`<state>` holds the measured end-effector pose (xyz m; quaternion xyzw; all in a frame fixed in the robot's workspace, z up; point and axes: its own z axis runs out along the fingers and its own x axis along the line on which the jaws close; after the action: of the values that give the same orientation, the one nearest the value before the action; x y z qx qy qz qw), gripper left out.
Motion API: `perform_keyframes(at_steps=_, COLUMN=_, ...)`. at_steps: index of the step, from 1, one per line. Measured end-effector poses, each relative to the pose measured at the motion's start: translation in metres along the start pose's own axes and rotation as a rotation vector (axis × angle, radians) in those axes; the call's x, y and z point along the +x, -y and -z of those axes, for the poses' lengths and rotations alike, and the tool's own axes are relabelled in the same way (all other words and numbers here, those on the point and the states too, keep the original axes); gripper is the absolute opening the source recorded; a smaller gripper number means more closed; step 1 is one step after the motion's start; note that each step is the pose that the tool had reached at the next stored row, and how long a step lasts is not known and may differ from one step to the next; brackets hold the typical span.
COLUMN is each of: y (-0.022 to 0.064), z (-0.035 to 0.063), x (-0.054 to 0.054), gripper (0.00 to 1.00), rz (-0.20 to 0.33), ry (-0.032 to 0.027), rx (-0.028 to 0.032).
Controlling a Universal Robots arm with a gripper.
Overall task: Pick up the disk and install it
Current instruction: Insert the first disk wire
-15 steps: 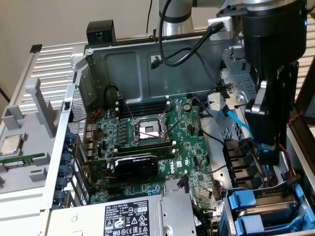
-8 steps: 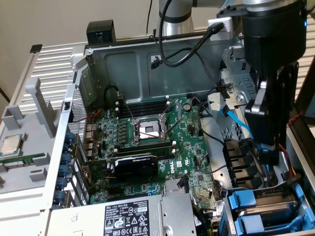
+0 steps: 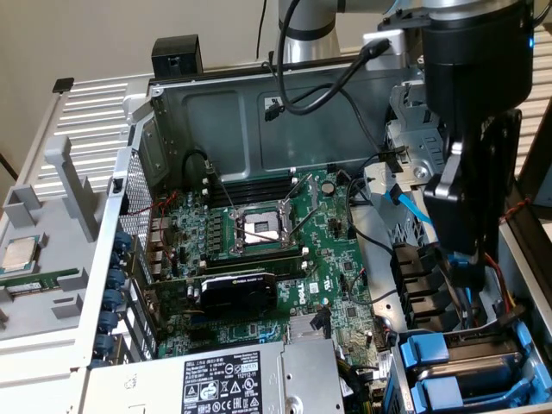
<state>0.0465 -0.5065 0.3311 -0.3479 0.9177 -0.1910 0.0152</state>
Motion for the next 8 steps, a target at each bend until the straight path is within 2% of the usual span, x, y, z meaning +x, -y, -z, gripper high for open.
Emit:
perform_keyframes(at_steps=2, y=0.0000, z=-0.0003, x=-0.0001, gripper=0.35, rz=-0.005, ry=-0.0016, rx=-0.0007)
perform_keyframes(at_steps=8, y=0.0003, z=-0.0014, x=-0.0010, gripper=0.35, rz=-0.030, ry=-0.0110, rx=-0.0042)
